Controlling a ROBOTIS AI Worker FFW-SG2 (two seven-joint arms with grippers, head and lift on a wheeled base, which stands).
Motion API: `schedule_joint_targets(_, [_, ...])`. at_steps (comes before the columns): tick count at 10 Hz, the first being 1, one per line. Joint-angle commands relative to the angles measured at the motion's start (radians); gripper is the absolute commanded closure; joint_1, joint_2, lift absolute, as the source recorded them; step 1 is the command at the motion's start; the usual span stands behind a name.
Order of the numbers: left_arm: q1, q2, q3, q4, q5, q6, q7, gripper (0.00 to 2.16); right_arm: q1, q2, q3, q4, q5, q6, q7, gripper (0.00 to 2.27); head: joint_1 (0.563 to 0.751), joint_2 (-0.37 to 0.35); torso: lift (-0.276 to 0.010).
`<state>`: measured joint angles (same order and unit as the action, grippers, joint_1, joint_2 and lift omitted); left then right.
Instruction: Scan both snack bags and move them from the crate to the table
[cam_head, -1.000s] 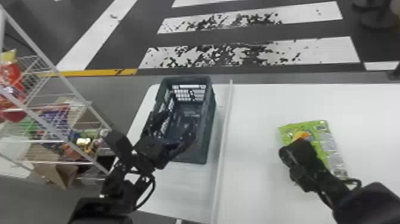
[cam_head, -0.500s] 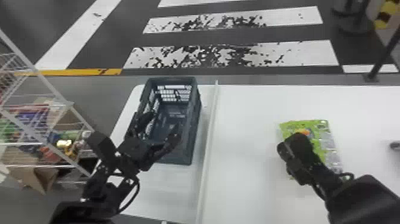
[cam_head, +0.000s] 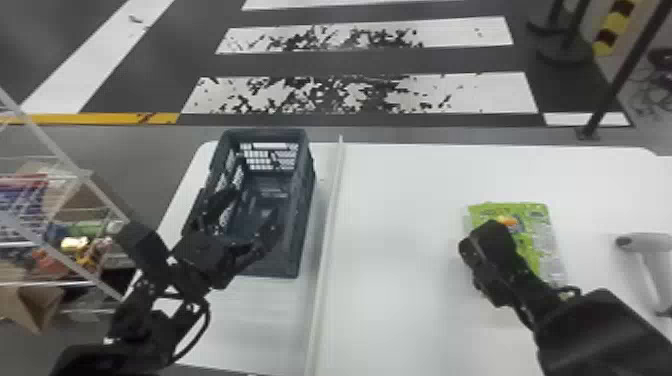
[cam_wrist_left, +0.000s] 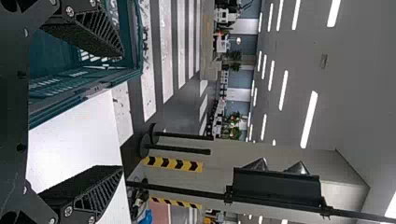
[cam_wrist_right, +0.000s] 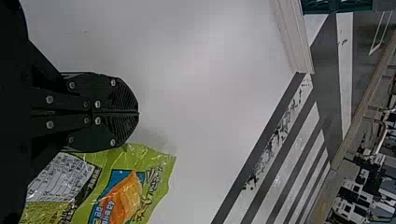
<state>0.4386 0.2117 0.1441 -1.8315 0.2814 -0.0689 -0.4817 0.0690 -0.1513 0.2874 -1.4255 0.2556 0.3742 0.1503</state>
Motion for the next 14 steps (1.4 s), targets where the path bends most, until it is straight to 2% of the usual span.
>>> schedule_joint_targets(1, [0.0, 0.0, -0.001, 0.0, 0.001, 0.001, -0.001, 0.14, 0.0, -0.004, -0.014, 0.005, -0.001, -0.001, 0.0, 2.25, 0.695, 0.121, -0.037])
schedule_joint_targets(3, [0.0, 0.0, -0.001, 0.0, -0.001, 0.001, -0.001, 0.14, 0.02, -0.007, -0.025, -0.033, -0.006, 0.009, 0.002, 2.23, 0.695, 0.109, -0.037])
schedule_joint_targets(4, [0.0, 0.0, -0.001, 0.0, 0.001, 0.001, -0.001, 0.14, 0.061, -0.007, -0.031, -0.125, -0.024, 0.058, 0.0, 2.1, 0.695, 0.104, -0.037])
schedule_joint_targets(5, [0.0, -0.002, -0.001, -0.003, -0.001, 0.001, -0.001, 0.14, 0.114, -0.007, -0.047, -0.239, -0.03, 0.067, -0.009, 1.78, 0.695, 0.106, -0.037])
schedule_joint_targets(6, [0.0, -0.002, -0.001, -0.008, 0.001, 0.001, -0.001, 0.14, 0.147, -0.013, -0.07, -0.345, -0.047, 0.168, -0.003, 0.8, 0.695, 0.111, -0.037])
schedule_joint_targets(7, [0.0, -0.002, -0.001, -0.011, 0.004, 0.001, 0.0, 0.14, 0.179, -0.016, -0.096, -0.415, -0.049, 0.19, -0.003, 0.38, 0.695, 0.109, -0.037])
schedule_joint_targets(8, [0.002, -0.002, -0.003, -0.018, 0.007, 0.001, 0.005, 0.14, 0.21, -0.016, -0.136, -0.469, -0.053, 0.199, -0.006, 0.22, 0.695, 0.098, -0.037])
schedule_joint_targets(10, [0.0, -0.002, -0.023, -0.026, 0.01, 0.001, 0.032, 0.14, 0.253, -0.014, -0.243, -0.529, -0.095, 0.202, -0.011, 0.17, 0.695, 0.066, -0.037])
schedule_joint_targets(14, [0.0, 0.0, -0.089, -0.048, 0.005, 0.047, 0.157, 0.15, 0.31, -0.013, -0.461, -0.507, -0.167, 0.211, -0.009, 0.17, 0.695, -0.1, -0.037])
